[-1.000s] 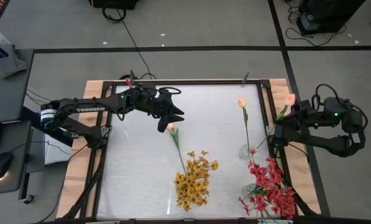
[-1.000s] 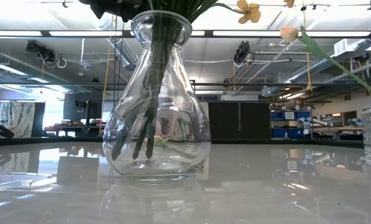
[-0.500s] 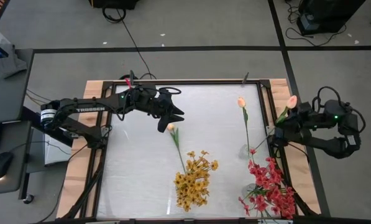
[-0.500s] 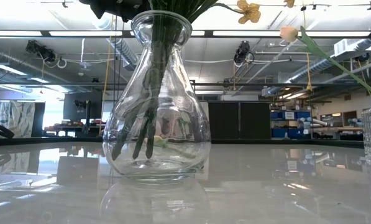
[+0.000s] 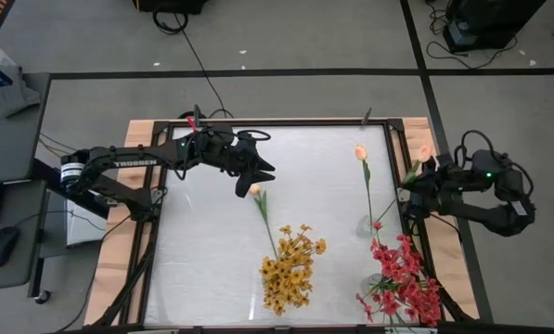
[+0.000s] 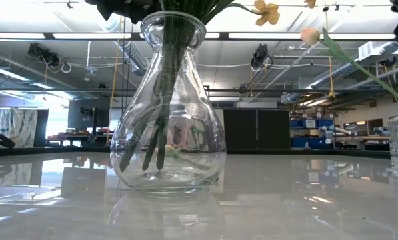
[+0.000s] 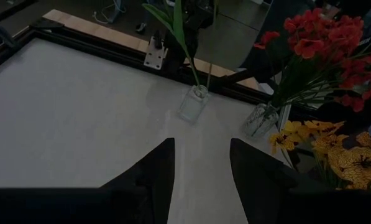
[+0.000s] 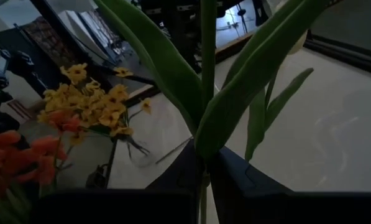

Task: Sort flowers into vase by color
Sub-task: Put the top light pink flower into the top transparent vase

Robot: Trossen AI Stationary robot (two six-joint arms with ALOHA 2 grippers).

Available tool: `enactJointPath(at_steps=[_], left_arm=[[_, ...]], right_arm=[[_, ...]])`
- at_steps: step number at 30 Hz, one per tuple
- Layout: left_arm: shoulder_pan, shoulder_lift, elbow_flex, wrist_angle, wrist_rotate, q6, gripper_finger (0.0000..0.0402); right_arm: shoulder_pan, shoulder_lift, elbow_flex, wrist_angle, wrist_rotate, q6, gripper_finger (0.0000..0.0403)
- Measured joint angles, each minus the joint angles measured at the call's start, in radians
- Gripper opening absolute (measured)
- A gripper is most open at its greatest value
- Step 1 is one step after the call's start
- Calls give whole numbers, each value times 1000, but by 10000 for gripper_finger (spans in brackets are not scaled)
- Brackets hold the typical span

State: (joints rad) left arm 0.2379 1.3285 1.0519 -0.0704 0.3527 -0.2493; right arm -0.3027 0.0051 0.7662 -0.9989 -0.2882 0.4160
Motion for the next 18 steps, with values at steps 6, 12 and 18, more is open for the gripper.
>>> enactJointPath(at_steps=[6,12,18], left_arm=[[0,0,0,0,0,0,160],[0,0,0,0,0,0,160],[0,0,0,0,0,0,160]], right_arm=[[0,0,-31,34,0,0,35],[0,0,-34,33,-1,4,35],[0,0,-28,30,0,2,35]])
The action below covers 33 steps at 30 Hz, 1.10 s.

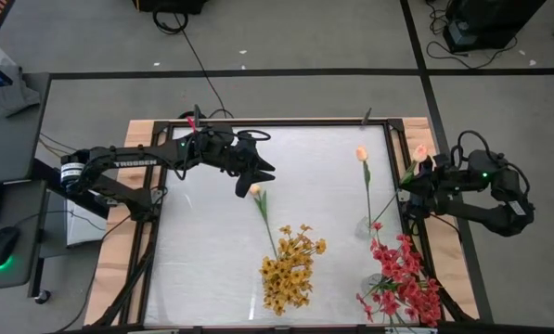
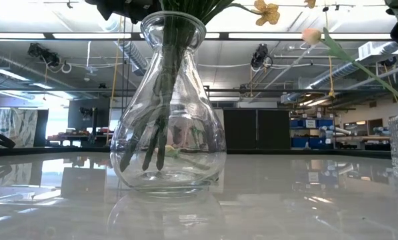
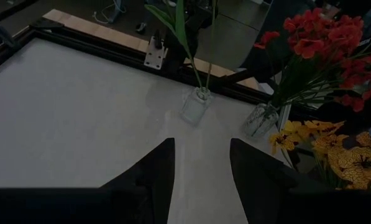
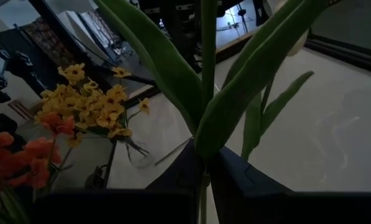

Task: Sort flowers into vase by color
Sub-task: Put the top light pink flower into the top transparent vase

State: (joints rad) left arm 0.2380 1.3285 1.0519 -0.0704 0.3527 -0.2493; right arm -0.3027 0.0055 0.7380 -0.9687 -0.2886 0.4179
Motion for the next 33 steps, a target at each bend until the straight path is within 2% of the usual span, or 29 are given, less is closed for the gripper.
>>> enactJointPath(at_steps=[8,33], left_arm=[[0,0,0,0,0,0,160],[0,0,0,0,0,0,160]], right_arm=[[0,0,0,-71,-1,-22,35],[0,1,0,-29,-37,9,41]])
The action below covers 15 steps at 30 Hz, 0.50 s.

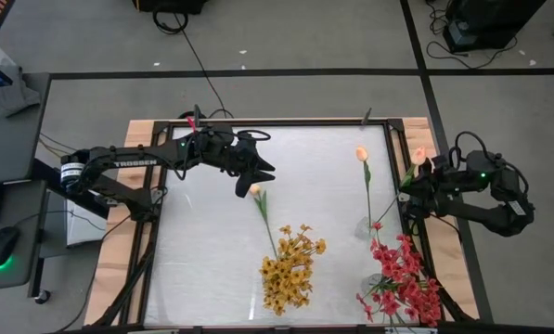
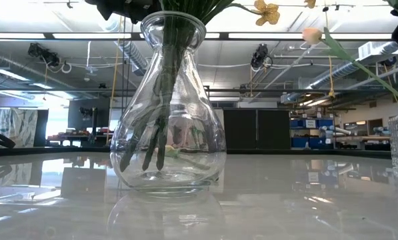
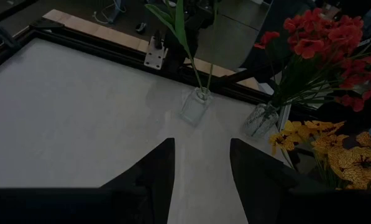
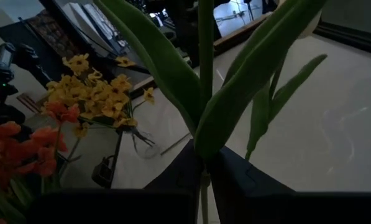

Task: Sort flowers into vase by color
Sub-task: Put the top light pink flower into the top transparent vase

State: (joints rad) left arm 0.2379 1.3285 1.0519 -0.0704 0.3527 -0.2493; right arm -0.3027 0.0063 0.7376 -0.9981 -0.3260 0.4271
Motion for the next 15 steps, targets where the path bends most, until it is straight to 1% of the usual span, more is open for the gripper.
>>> enactJointPath(at_steps=[8,15], left_arm=[[0,0,0,0,0,0,160],[0,0,0,0,0,0,160]], right_arm=[[0,0,0,-1,17,-7,76],[0,0,0,-1,14,-7,89]])
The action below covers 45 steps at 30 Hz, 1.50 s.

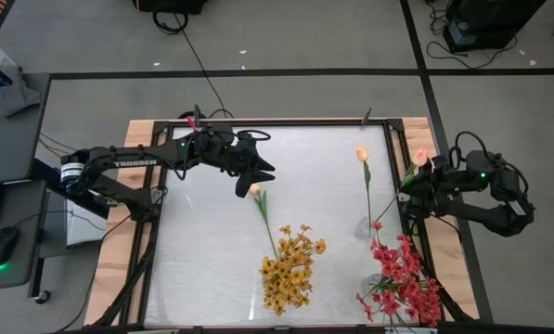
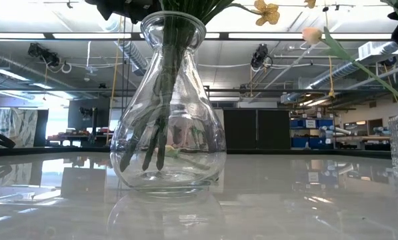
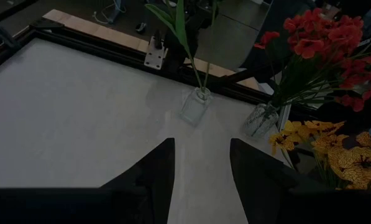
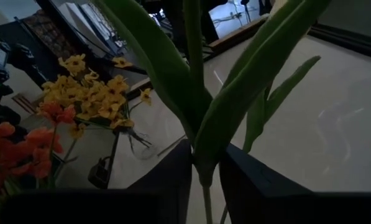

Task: Sort flowers into vase by color
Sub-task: Put the top light pink flower into the top transparent vase

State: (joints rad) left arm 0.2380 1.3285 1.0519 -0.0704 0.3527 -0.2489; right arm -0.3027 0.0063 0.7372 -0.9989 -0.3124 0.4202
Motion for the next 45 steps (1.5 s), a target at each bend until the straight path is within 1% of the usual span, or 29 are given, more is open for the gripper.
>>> enactJointPath(at_steps=[11,17,28,31,35,40,45], left_arm=[[0,0,0,0,0,0,160],[0,0,0,0,0,0,160],[0,0,0,0,0,0,160],[0,0,0,0,0,0,160],[0,0,0,0,0,0,160],[0,0,0,0,0,0,160],[0,0,0,0,0,0,160]], right_arm=[[0,0,0,0,-21,0,111],[0,0,0,0,-30,0,114],[0,25,0,26,-124,7,115],[0,33,-1,18,-129,3,116],[0,36,-33,40,-144,11,120],[0,36,-95,129,-187,44,131],[0,36,-123,157,-189,52,134]])
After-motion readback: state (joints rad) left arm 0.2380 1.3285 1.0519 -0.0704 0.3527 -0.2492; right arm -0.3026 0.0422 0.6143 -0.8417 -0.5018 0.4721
